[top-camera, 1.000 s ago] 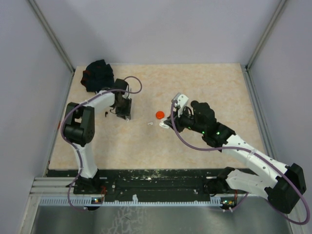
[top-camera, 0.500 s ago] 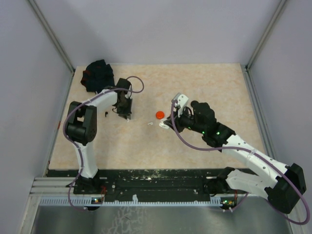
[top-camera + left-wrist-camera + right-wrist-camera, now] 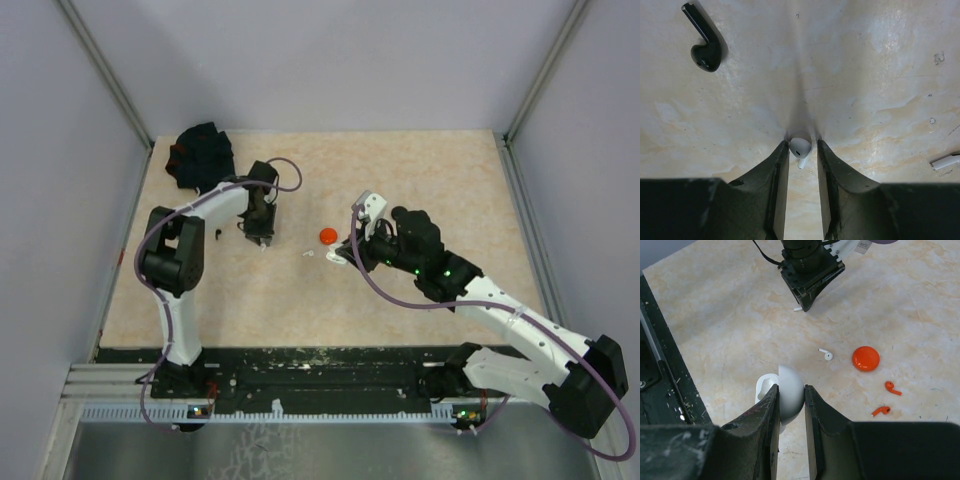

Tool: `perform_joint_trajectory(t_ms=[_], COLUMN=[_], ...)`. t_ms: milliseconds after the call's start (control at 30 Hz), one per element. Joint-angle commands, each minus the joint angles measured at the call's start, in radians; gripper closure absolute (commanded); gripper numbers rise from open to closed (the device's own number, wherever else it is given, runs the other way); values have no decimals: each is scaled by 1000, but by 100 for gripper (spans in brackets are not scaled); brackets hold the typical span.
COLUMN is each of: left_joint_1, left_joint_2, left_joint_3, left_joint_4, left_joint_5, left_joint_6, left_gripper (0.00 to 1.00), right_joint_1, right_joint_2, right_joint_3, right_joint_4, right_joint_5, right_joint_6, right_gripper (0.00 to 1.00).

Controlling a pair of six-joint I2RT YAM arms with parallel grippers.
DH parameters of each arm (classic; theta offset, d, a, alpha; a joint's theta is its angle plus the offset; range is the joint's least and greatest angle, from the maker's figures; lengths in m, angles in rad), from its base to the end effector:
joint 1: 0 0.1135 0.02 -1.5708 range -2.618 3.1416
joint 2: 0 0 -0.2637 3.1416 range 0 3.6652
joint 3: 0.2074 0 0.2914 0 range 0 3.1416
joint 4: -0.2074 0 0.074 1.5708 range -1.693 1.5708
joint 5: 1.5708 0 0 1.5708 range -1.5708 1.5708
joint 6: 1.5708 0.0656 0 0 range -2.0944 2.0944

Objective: Insert the wireless bluetooth earbuds into the charging case
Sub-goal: Pick up the earbud from the center of the board.

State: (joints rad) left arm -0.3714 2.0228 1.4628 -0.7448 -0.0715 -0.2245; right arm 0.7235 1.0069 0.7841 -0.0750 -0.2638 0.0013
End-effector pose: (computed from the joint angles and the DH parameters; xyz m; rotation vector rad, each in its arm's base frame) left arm 0.4166 -0.1572 0.1156 0.1967 2.8598 -0.0146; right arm 0.2148 0.2126 0.2916 -0.8530 1.7267 0.7400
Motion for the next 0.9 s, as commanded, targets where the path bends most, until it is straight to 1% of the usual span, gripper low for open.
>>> perform_joint_trajectory(t_ms=[0, 200, 400, 433, 500, 567, 600, 733, 867], left_joint_1=[-9, -14, -30, -34, -38, -42, -42, -43, -43], left_joint_2=[52, 65, 91, 95, 100, 97, 91, 40, -69], left_joint_3=[-2, 7, 4, 4, 4, 0, -3, -21, -81], left_joint_4=[-63, -70, -88, -89, -92, -84, -79, -38, 91], left_joint_5=[-1, -11, -57, -65, -74, -76, -72, -44, 3], left_joint_6=[-18, -20, -32, -35, -37, -38, -37, -23, 2], left_gripper=[65, 66, 68, 69, 75, 78, 80, 82, 85], right_joint_1=[-2, -3, -2, -2, -2, -2, -2, -3, -3], right_joint_2=[-22, -22, -22, -22, -22, -22, -22, -21, -12], right_joint_3=[21, 21, 21, 21, 21, 21, 21, 21, 25], right_joint_4=[44, 44, 44, 44, 43, 44, 44, 41, 36], right_joint_5=[-17, -17, -16, -14, -12, -9, -7, 9, 31], right_joint_6=[8, 9, 9, 9, 9, 9, 9, 9, 17], right_gripper=[97, 97, 97, 97, 97, 97, 97, 97, 97])
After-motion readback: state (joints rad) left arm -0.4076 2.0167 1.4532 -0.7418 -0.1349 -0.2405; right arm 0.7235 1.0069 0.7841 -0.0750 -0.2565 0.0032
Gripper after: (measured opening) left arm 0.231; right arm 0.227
